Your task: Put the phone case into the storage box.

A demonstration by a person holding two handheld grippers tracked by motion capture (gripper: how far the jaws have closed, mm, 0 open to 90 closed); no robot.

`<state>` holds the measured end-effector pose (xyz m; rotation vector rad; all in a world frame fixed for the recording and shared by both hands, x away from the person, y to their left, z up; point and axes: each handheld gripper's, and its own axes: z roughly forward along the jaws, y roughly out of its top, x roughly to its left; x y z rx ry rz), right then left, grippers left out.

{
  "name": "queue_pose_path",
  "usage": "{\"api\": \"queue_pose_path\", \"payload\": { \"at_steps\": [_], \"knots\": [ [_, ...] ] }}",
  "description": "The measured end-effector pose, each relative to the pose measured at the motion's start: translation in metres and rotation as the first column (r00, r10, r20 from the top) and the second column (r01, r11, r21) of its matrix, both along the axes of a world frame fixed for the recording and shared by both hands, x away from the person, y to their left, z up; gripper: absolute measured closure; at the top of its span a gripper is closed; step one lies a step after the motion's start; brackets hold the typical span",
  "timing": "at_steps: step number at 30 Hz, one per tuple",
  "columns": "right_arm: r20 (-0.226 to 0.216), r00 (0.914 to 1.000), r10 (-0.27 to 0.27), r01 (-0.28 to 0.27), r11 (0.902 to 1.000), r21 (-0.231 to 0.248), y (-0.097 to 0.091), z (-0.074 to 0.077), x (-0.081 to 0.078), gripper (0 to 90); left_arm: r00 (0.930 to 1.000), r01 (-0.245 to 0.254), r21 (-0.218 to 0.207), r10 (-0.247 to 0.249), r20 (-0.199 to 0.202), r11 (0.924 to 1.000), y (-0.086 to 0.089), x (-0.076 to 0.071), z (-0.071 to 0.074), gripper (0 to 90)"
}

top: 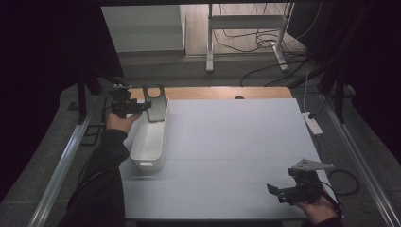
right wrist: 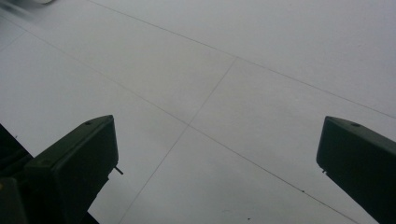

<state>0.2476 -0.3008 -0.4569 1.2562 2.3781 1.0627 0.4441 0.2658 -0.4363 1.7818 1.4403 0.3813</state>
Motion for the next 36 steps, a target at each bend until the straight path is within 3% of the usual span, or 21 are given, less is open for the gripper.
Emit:
{"api": "queue_pose_path", "payload": {
  "at_steps": [9, 18, 36],
  "knots": [
    [0.004, 1.0000, -0.001, 0.001, 1.0000, 0.001, 0.000, 0.000, 0.000, 0.0, 0.9997, 0.024, -0.008, -0.024, -0.001, 0.9997, 0.003, -0.008, 0.002, 13.2],
    [0.003, 1.0000, 0.004, -0.004, 1.0000, 0.000, 0.000, 0.001, 0.000, 0.0, 0.9987, 0.049, -0.008, -0.049, 0.009, 0.9987, 0.004, -0.018, 0.006, 9.3],
    [0.003, 1.0000, 0.009, -0.009, 1.0000, -0.001, 0.001, 0.000, 0.000, 0.0, 0.9902, 0.133, 0.046, -0.135, 0.035, 0.9900, -0.009, -0.044, 0.009, 4.0]
  ]
}}
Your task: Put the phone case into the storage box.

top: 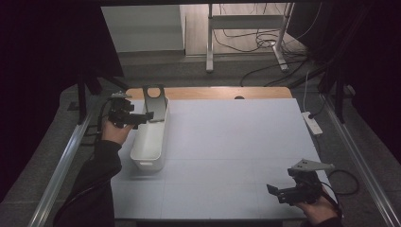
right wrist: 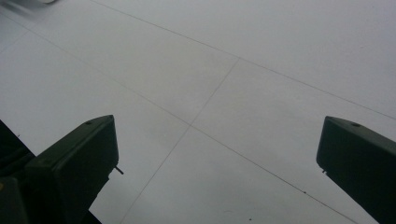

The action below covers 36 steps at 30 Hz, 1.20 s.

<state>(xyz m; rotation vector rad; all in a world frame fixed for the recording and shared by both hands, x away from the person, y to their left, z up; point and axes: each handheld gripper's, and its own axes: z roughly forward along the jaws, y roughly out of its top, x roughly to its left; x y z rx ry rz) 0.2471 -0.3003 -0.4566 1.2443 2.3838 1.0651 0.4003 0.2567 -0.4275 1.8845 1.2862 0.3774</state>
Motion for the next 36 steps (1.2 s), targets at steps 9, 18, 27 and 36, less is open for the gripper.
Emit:
{"api": "queue_pose_path", "payload": {
  "at_steps": [9, 18, 27, 36],
  "knots": [
    [-0.005, 1.0000, 0.002, -0.002, 1.0000, -0.002, 0.000, 0.000, 0.000, 0.0, 0.9995, 0.026, 0.007, -0.026, 0.017, 0.9996, -0.006, -0.015, -0.002, 3.2],
    [-0.005, 1.0000, 0.004, -0.004, 1.0000, -0.003, 0.000, 0.000, 0.000, 0.0, 0.9985, 0.047, 0.011, -0.047, 0.027, 0.9989, -0.009, -0.028, -0.005, 2.3],
    [-0.005, 1.0000, 0.005, -0.005, 1.0000, -0.002, 0.000, 0.000, 0.000, 0.0, 0.9977, 0.059, 0.005, -0.059, 0.031, 0.9982, -0.011, -0.041, -0.009, 2.1],
    [-0.004, 1.0000, 0.005, -0.005, 1.0000, -0.003, 0.000, 0.000, 0.000, 0.0, 0.9970, 0.072, -0.002, -0.072, 0.030, 0.9974, -0.013, -0.055, -0.015, 2.2]
  ]
}}
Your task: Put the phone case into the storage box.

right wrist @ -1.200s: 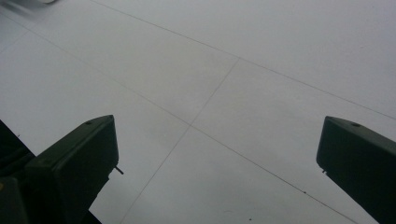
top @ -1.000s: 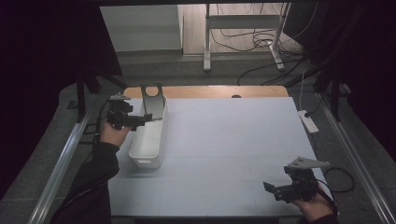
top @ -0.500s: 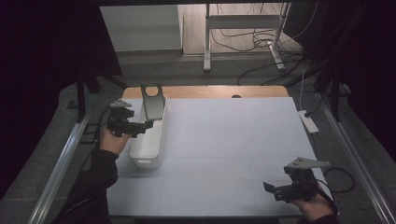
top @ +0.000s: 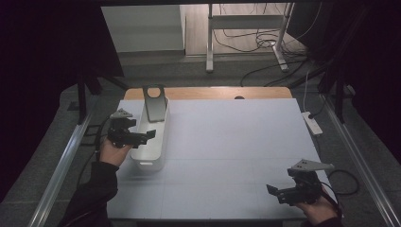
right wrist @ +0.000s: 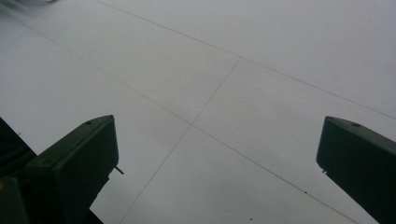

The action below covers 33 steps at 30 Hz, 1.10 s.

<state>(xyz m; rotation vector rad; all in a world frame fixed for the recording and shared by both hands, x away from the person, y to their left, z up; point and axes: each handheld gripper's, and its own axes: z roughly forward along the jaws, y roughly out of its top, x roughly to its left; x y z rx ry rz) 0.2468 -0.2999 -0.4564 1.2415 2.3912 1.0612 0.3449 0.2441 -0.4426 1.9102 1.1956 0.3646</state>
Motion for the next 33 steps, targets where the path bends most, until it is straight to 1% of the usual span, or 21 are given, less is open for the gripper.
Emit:
{"api": "queue_pose_path", "payload": {
  "at_steps": [1, 16, 21, 23, 25, 27, 32, 33],
  "knots": [
    [0.002, 1.0000, 0.001, -0.001, 1.0000, 0.000, 0.000, 0.000, 0.000, 0.0, 1.0000, 0.001, 0.007, -0.001, 0.003, 1.0000, 0.000, -0.003, -0.001, 2.2],
    [0.005, 1.0000, 0.000, 0.000, 1.0000, 0.000, 0.000, 0.000, 0.000, 0.0, 0.9999, 0.016, 0.004, -0.016, 0.002, 0.9999, -0.002, -0.026, -0.006, 2.1],
    [0.007, 1.0000, -0.002, 0.002, 1.0000, 0.001, 0.000, 0.000, 0.000, 0.0, 0.9998, 0.021, -0.003, -0.021, 0.001, 0.9998, -0.001, -0.033, -0.006, 2.1],
    [0.007, 1.0000, -0.003, 0.003, 1.0000, 0.002, 0.000, 0.000, 0.000, 0.0, 0.9997, 0.022, -0.003, -0.022, -0.006, 0.9997, 0.000, -0.037, -0.008, 1.9],
    [0.007, 1.0000, -0.003, 0.003, 1.0000, 0.002, 0.000, 0.000, 0.000, 0.0, 0.9997, 0.022, -0.004, -0.022, -0.006, 0.9998, 0.000, -0.038, -0.008, 1.6],
    [0.008, 1.0000, -0.003, 0.003, 1.0000, 0.002, 0.000, 0.000, 0.000, 0.0, 0.9998, 0.019, -0.005, -0.019, -0.011, 0.9998, 0.002, -0.043, -0.010, 1.4],
    [0.009, 1.0000, -0.003, 0.003, 1.0000, 0.001, 0.000, 0.000, -0.001, 0.0, 0.9998, 0.012, -0.017, -0.012, -0.015, 0.9998, 0.005, -0.051, -0.011, 1.1],
    [0.009, 1.0000, -0.003, 0.003, 1.0000, 0.001, 0.000, 0.000, -0.001, 0.0, 0.9998, 0.011, -0.023, -0.012, -0.017, 0.9997, 0.007, -0.055, -0.011, 1.1]
  ]
}}
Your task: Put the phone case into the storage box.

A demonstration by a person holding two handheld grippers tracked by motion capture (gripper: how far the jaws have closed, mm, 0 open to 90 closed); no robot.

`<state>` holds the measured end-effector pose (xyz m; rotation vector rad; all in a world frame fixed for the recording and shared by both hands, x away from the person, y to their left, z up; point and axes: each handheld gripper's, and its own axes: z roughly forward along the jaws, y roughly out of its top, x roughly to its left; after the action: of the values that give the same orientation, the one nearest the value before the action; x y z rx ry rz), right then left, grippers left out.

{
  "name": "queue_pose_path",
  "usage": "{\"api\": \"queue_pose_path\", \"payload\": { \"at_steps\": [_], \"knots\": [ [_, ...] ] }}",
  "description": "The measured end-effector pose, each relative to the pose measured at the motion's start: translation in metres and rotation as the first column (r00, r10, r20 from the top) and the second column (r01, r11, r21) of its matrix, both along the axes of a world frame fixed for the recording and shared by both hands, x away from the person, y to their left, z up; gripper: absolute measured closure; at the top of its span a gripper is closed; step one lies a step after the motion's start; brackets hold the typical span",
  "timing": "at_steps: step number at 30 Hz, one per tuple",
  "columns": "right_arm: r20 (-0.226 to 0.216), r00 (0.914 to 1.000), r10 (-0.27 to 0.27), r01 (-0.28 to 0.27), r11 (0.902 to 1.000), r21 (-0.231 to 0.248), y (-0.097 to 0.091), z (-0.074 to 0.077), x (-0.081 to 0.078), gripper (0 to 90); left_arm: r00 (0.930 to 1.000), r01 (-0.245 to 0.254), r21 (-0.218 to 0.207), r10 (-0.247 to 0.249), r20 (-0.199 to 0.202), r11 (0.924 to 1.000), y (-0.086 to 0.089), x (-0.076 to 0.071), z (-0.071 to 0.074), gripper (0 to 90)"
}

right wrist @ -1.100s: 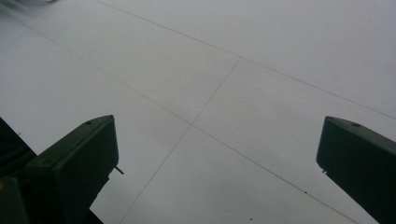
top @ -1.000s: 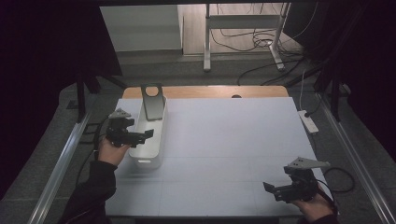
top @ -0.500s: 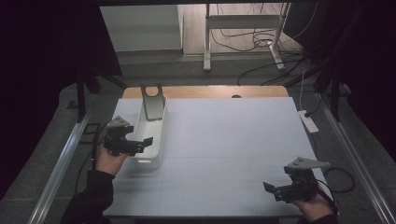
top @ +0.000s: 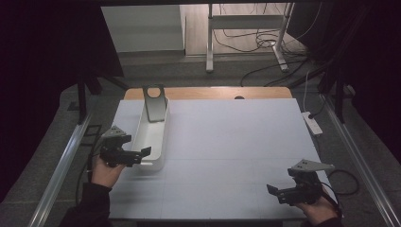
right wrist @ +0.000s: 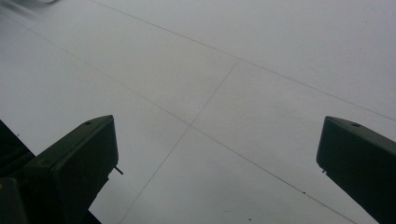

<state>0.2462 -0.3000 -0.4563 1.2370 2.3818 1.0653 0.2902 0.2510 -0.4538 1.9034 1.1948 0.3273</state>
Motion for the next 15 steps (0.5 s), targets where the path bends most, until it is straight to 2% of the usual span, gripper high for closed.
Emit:
{"api": "queue_pose_path", "payload": {
  "at_steps": [15],
  "knots": [
    [0.009, 1.0000, 0.001, -0.001, 1.0000, 0.000, 0.000, 0.000, -0.001, 0.0, 0.9999, -0.016, -0.005, 0.016, -0.004, 0.9999, 0.008, -0.021, -0.005, 1.1]
  ]
}}
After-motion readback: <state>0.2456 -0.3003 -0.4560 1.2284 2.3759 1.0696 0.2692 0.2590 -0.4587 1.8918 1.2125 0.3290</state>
